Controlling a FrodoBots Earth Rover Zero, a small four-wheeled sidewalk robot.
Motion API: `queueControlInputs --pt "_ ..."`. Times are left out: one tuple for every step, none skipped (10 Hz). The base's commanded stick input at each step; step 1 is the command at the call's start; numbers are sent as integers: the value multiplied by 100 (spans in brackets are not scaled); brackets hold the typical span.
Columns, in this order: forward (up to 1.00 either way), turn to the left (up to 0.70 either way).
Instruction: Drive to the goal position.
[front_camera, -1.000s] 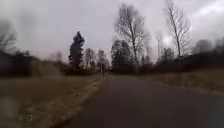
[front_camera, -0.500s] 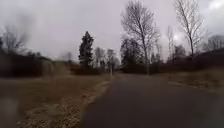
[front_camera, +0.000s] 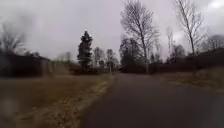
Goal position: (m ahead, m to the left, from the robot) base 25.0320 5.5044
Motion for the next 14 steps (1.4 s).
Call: queueControlInputs --pt "70 0" --pt "70 0" --pt "70 0" --pt "70 -7" --pt "70 -14" --pt "70 -24" --pt "70 -34" --pt "70 0" --pt "70 0" --pt "70 0" --pt "70 0" --pt "70 0" --pt "70 0" --pt "70 0"
